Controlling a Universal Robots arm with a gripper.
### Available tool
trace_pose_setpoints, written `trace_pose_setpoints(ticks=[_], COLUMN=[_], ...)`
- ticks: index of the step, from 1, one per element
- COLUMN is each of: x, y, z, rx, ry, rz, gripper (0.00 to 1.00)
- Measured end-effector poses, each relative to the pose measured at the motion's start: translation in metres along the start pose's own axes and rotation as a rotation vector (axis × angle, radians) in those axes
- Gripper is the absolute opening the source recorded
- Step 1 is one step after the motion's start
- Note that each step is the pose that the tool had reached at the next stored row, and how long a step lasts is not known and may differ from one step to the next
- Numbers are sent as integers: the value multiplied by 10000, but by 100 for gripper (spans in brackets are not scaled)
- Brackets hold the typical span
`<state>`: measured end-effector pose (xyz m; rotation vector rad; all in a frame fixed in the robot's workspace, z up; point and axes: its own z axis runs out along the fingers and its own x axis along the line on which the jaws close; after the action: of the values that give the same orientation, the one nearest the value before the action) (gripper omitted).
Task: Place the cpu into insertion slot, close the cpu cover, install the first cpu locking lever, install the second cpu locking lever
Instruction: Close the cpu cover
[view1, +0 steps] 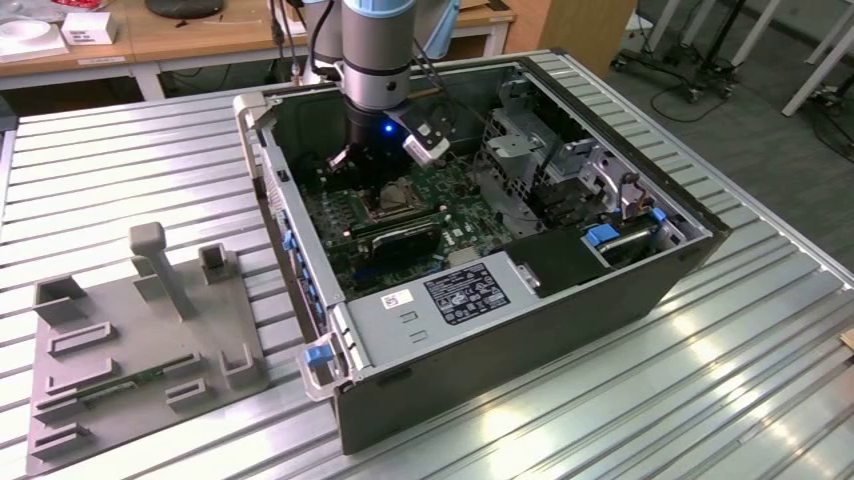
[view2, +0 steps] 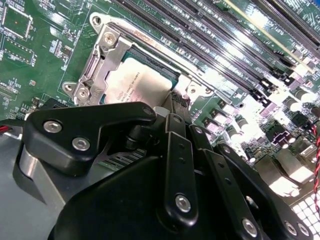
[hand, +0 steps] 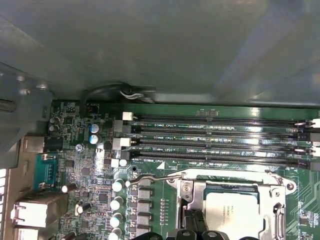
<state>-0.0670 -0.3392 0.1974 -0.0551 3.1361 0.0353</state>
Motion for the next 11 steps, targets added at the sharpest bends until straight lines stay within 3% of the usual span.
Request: trace_pose_setpoints(ticks=[11], x=[1], y=[0], z=[3], rx=[0], ry=[-1], rz=[-1], gripper=[11])
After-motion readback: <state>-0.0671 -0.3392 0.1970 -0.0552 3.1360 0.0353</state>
